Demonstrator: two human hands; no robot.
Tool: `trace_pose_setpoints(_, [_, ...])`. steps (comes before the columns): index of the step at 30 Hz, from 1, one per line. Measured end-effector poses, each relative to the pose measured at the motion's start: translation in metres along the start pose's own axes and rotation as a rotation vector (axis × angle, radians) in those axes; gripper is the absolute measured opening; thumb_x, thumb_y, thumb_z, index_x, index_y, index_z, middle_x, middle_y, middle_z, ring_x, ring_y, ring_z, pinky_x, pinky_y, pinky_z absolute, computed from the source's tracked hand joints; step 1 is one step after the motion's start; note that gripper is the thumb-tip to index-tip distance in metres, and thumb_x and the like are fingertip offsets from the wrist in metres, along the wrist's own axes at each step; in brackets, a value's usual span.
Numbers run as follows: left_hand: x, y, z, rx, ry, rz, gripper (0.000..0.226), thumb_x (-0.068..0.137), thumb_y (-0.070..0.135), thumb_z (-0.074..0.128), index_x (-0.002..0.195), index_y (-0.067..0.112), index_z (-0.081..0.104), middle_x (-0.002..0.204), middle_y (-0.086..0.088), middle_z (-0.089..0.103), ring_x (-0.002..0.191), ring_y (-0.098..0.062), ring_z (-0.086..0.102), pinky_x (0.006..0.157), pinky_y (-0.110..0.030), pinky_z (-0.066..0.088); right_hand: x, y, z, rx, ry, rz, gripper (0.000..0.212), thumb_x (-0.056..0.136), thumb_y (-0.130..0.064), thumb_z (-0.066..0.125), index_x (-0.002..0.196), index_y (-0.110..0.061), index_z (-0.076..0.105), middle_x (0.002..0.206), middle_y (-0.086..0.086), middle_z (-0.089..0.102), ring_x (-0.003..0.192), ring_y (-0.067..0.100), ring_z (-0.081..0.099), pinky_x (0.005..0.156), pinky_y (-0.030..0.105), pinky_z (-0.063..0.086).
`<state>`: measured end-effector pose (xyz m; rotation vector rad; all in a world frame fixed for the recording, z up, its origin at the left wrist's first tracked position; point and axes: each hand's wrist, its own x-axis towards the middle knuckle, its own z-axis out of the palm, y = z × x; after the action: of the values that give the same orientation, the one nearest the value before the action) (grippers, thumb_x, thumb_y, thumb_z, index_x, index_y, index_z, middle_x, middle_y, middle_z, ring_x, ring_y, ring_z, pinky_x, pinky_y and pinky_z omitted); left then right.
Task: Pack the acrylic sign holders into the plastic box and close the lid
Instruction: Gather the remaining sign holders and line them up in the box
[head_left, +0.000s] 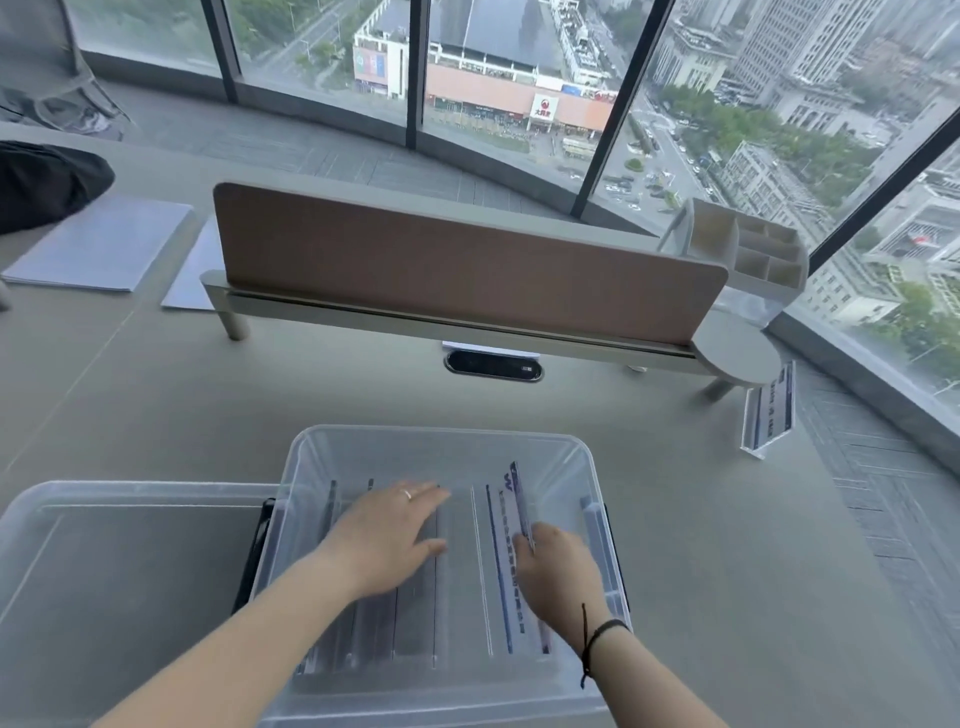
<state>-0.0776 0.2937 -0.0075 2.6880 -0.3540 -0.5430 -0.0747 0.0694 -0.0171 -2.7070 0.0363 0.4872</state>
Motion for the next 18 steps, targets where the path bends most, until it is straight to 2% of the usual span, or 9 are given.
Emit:
trace_pose_setpoints(2, [-0.002, -0.009, 0.019, 0.009, -0.033, -0.035, 0.07, 0.095, 0.062, 0.037, 0.155, 0.036, 0.009, 0.163, 0.012, 0.009, 0.15, -0.013, 0.007, 0.121, -0.038, 0.007, 0.004, 0.0, 0.016, 0.017, -0.065, 0.066, 0.034, 0.098, -0.027, 0.037, 0.066, -0.016, 0.038, 0.064, -0.001, 0.045, 0.055, 0.016, 0.039, 0.047, 0.029, 0.028])
trace_pose_setpoints(6, [-0.005, -0.017, 0.042, 0.049, -0.044, -0.08, 0.079, 0.093, 0.066, 0.033, 0.155, 0.034, -0.004, 0.163, 0.012, -0.005, 0.15, -0.017, -0.008, 0.115, -0.034, -0.01, 0.009, -0.005, 0.035, -0.017, -0.17, 0.128, 0.031, 0.097, -0.023, 0.036, 0.066, -0.018, 0.038, 0.067, -0.001, 0.046, 0.057, 0.018, 0.043, 0.052, 0.031, 0.035])
trace_pose_setpoints(10, [-0.008, -0.021, 0.055, 0.046, -0.068, -0.104, 0.084, 0.091, 0.07, 0.032, 0.152, 0.037, -0.016, 0.159, 0.014, -0.021, 0.148, -0.02, -0.019, 0.118, -0.037, -0.013, 0.008, -0.015, 0.044, -0.028, -0.219, 0.115, 0.034, 0.097, -0.032, 0.037, 0.066, -0.02, 0.038, 0.072, 0.001, 0.049, 0.072, 0.028, 0.051, 0.066, 0.034, 0.043])
trace_pose_setpoints(13, [-0.007, -0.025, 0.061, 0.014, -0.084, -0.103, 0.093, 0.076, 0.084, 0.017, 0.149, 0.04, -0.022, 0.155, 0.017, -0.028, 0.147, -0.018, -0.022, 0.118, -0.037, -0.015, 0.005, -0.017, 0.047, 0.027, -0.263, 0.112, 0.032, 0.098, -0.03, 0.039, 0.069, -0.018, 0.039, 0.071, 0.0, 0.048, 0.074, 0.027, 0.05, 0.065, 0.033, 0.04])
trace_pose_setpoints(15, [-0.006, -0.026, 0.064, 0.006, -0.073, -0.098, 0.098, 0.068, 0.087, 0.009, 0.149, 0.041, -0.022, 0.155, 0.018, -0.03, 0.146, -0.017, -0.023, 0.118, -0.038, -0.016, 0.001, -0.016, 0.049, 0.072, -0.302, 0.095, 0.024, 0.098, -0.029, 0.039, 0.078, -0.016, 0.046, 0.077, 0.001, 0.053, 0.077, 0.026, 0.052, 0.069, 0.034, 0.043])
trace_pose_setpoints(18, [-0.006, -0.024, 0.066, 0.001, -0.052, -0.107, 0.094, 0.074, 0.085, 0.014, 0.149, 0.041, -0.021, 0.154, 0.018, -0.031, 0.142, -0.013, -0.027, 0.116, -0.036, -0.018, -0.004, -0.018, 0.051, 0.133, -0.341, 0.085, 0.023, 0.099, -0.03, 0.04, 0.105, -0.013, 0.055, 0.094, 0.006, 0.062, 0.086, 0.025, 0.057, 0.076, 0.033, 0.045])
